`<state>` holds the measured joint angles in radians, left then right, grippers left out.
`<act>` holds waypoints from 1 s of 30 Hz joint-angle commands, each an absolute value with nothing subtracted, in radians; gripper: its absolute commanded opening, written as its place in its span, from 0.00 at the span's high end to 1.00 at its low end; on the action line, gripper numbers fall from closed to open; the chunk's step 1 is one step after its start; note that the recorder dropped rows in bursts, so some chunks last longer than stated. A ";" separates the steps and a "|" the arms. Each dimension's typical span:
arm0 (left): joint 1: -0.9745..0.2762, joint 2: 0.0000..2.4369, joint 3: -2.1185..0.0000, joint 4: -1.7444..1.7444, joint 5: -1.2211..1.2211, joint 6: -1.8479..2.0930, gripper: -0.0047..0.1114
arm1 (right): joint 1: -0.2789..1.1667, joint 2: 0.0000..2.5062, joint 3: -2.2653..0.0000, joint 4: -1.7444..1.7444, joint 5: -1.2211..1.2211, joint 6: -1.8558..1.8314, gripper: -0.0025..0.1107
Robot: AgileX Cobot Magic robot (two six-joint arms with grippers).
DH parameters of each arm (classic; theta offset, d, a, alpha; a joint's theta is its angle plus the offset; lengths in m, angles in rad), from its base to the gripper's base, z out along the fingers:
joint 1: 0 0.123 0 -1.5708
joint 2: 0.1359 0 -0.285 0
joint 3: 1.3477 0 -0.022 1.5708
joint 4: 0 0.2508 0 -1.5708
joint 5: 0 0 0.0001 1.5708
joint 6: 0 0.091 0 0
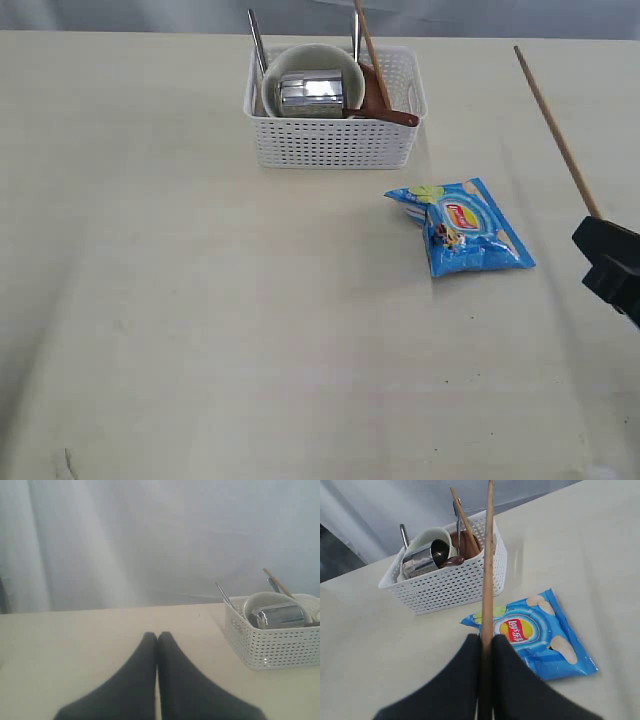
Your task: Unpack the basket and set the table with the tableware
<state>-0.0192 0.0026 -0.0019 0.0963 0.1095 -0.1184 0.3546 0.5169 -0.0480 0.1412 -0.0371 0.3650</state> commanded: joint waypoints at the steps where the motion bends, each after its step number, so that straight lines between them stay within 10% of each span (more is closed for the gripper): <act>1: -0.024 0.000 0.000 0.090 0.078 -0.131 0.96 | 0.354 0.513 -0.046 0.134 -0.064 0.336 0.98; 13: -0.024 0.024 -0.066 0.075 -0.601 -0.633 0.96 | 0.354 0.513 -0.046 0.132 -0.118 0.234 0.98; 20: -0.024 0.662 -0.496 0.598 -0.386 -1.092 0.81 | 0.354 0.513 -0.046 0.132 -0.125 0.220 0.98; 25: -0.024 1.128 -0.640 1.134 -0.857 -1.603 0.53 | 0.354 0.513 -0.046 0.132 -0.108 0.220 0.98; 30: -0.070 1.448 -0.741 1.136 -1.136 -1.650 0.47 | 0.354 0.513 -0.046 0.132 -0.075 0.220 0.98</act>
